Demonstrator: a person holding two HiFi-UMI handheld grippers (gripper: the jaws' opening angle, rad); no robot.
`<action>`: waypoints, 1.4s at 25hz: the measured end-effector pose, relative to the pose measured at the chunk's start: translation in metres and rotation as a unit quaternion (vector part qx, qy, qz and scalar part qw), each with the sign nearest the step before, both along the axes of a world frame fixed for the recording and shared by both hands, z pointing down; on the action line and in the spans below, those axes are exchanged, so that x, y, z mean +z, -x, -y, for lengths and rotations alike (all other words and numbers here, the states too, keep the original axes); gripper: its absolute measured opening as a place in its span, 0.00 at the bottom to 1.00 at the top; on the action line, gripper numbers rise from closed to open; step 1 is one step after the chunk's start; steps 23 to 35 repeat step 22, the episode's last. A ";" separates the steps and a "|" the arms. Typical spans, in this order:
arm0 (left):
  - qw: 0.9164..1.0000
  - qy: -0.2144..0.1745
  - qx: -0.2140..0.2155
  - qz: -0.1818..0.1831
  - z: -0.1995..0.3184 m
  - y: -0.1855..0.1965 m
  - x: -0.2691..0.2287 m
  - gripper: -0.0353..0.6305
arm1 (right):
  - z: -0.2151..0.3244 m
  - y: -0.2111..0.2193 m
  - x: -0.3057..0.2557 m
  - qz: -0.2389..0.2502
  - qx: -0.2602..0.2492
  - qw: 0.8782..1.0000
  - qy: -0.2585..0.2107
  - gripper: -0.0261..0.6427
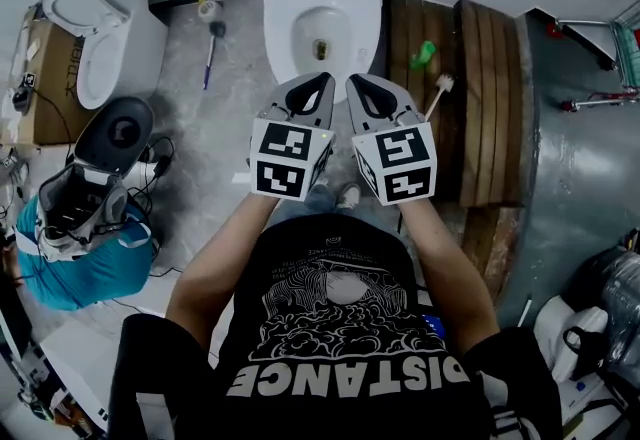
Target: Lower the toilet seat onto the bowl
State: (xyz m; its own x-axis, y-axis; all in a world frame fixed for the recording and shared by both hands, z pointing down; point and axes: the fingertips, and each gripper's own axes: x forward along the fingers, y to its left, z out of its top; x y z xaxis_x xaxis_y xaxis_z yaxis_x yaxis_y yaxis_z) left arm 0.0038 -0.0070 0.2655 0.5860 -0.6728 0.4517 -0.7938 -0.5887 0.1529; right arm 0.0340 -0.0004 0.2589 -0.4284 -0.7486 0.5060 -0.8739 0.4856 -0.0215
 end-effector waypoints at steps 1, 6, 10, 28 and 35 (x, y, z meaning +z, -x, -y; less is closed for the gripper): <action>1.000 0.001 0.000 -0.003 0.000 -0.001 -0.001 0.07 | 0.000 0.001 -0.002 0.002 0.001 1.000 0.000 0.07; 1.000 0.006 -0.003 -0.012 -0.002 -0.004 0.001 0.07 | -0.003 -0.002 -0.001 0.014 0.012 1.000 0.001 0.07; 1.000 0.006 0.000 -0.013 -0.009 -0.009 -0.001 0.07 | -0.012 -0.004 -0.001 0.022 0.018 1.000 0.001 0.07; 1.000 0.018 0.005 -0.013 -0.011 -0.010 0.004 0.07 | -0.011 -0.007 0.000 0.035 0.035 0.999 0.007 0.07; 1.000 0.018 0.005 -0.013 -0.011 -0.010 0.004 0.07 | -0.011 -0.007 0.000 0.035 0.035 0.999 0.007 0.07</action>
